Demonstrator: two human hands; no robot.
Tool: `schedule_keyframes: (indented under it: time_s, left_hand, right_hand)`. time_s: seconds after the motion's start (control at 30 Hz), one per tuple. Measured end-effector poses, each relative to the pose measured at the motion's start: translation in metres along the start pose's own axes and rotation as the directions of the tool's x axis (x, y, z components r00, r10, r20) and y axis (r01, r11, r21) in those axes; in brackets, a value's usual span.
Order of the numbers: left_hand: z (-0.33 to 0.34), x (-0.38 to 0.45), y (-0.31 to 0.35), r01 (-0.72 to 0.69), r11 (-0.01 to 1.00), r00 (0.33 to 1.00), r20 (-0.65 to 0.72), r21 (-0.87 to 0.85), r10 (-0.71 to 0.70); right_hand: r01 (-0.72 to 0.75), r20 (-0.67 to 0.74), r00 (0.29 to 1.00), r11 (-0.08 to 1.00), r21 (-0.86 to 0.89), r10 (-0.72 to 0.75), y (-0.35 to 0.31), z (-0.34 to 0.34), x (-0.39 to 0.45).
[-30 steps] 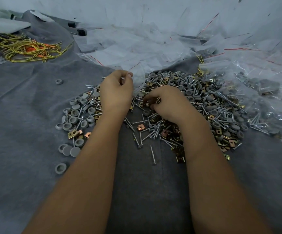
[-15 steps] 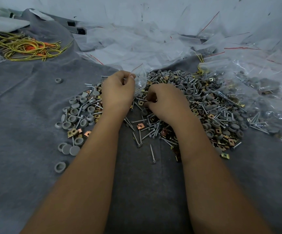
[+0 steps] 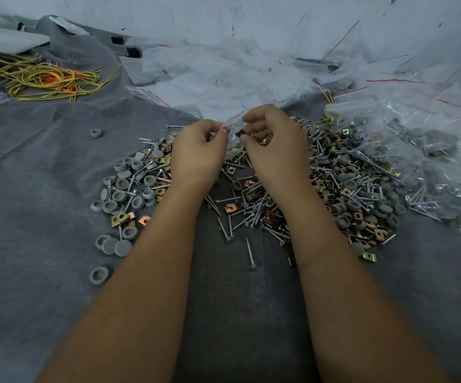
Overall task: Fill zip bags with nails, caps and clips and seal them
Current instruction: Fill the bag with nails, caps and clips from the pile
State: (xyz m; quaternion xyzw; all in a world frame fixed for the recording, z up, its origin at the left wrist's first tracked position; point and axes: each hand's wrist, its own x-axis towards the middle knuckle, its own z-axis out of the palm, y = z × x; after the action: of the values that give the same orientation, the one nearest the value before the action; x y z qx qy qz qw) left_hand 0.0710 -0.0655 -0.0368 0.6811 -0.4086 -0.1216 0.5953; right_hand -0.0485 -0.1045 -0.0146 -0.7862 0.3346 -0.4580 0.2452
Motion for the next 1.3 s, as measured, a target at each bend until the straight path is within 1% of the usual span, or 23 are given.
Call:
schedule_keyframes:
  time_s: [0.07,0.13,0.2,0.27,0.33,0.37,0.43,0.5,0.57,0.63,0.7,0.83,1.07,1.17,1.3]
  left_hand:
    - [-0.0007,-0.0008,0.0007,-0.007,1.0,1.0,0.011,0.008,0.007]
    - [-0.001,-0.0012,0.0015,-0.006,1.0,1.0,0.018,0.013,0.006]
    - [-0.0012,-0.0013,0.0021,-0.002,1.0,1.0,0.009,0.006,0.001]
    - [-0.0014,-0.0018,0.0026,0.005,1.0,1.0,-0.012,-0.004,-0.005]
    - [-0.0011,-0.0017,0.0025,0.013,1.0,0.999,-0.032,-0.014,-0.013]
    - [-0.0009,-0.0015,0.0024,0.014,1.0,0.999,-0.038,-0.021,-0.015]
    - [-0.0005,-0.0009,0.0016,0.015,0.999,0.999,-0.046,-0.034,-0.016]
    - [-0.0006,-0.0002,0.0006,0.021,0.999,0.998,-0.052,-0.042,-0.023]
    - [-0.0008,0.0006,-0.0003,0.031,0.998,0.998,-0.059,-0.063,-0.035]
    - [-0.0009,0.0013,-0.0007,0.038,0.994,0.997,-0.067,-0.101,-0.045]
    - [-0.0008,0.0012,-0.0005,0.034,0.992,0.997,-0.067,-0.12,-0.042]
    - [-0.0008,0.0005,0.0001,0.024,0.993,0.996,-0.08,-0.115,-0.033]
    - [-0.0037,0.0024,-0.0003,0.054,0.991,0.986,-0.148,-0.126,-0.073]
    - [-0.0032,0.0022,-0.0004,0.053,0.991,0.988,-0.141,-0.123,-0.07]
    - [-0.0027,0.002,-0.0009,0.05,0.991,0.989,-0.135,-0.122,-0.066]
  right_hand:
    - [0.021,0.075,0.997,0.997,-0.071,-0.015,0.003,0.0035,-0.0006]
    - [0.035,0.102,0.994,0.994,-0.099,-0.025,0.0058,0.0045,-0.0014]
    - [0.041,0.066,0.997,0.998,-0.056,-0.037,0.0066,0.0041,-0.0009]
    - [0.036,-0.011,0.999,0.999,0.0,-0.036,0.0057,0.0027,0.0003]
    - [0.014,-0.062,0.998,1.0,0.0,-0.014,0.0055,0.001,0.0011]
    - [-0.006,-0.054,0.999,1.0,-0.027,0.004,0.0057,0.0003,0.0014]
    - [-0.037,0.024,0.999,0.989,-0.142,0.041,0.0061,-0.001,0.0014]
    - [-0.028,0.159,0.984,0.96,-0.278,0.075,0.0065,-0.002,0.0005]
    - [0.002,0.304,0.945,0.929,-0.371,0.12,0.0061,-0.0022,-0.0005]
    - [0.039,0.387,0.91,0.898,-0.439,0.15,0.005,-0.0011,-0.0025]
    - [0.057,0.387,0.91,0.877,-0.477,0.152,0.0032,0.0004,-0.0046]
    - [0.083,0.332,0.934,0.824,-0.561,0.131,0.0038,0.0043,-0.0057]
    - [0.004,0.294,0.931,0.801,-0.598,0.215,0.002,0.0066,-0.0046]
    - [0.043,0.292,0.938,0.771,-0.636,0.188,-0.0001,0.0071,-0.0055]
    - [0.087,0.312,0.937,0.761,-0.643,0.157,-0.002,0.0065,-0.0042]
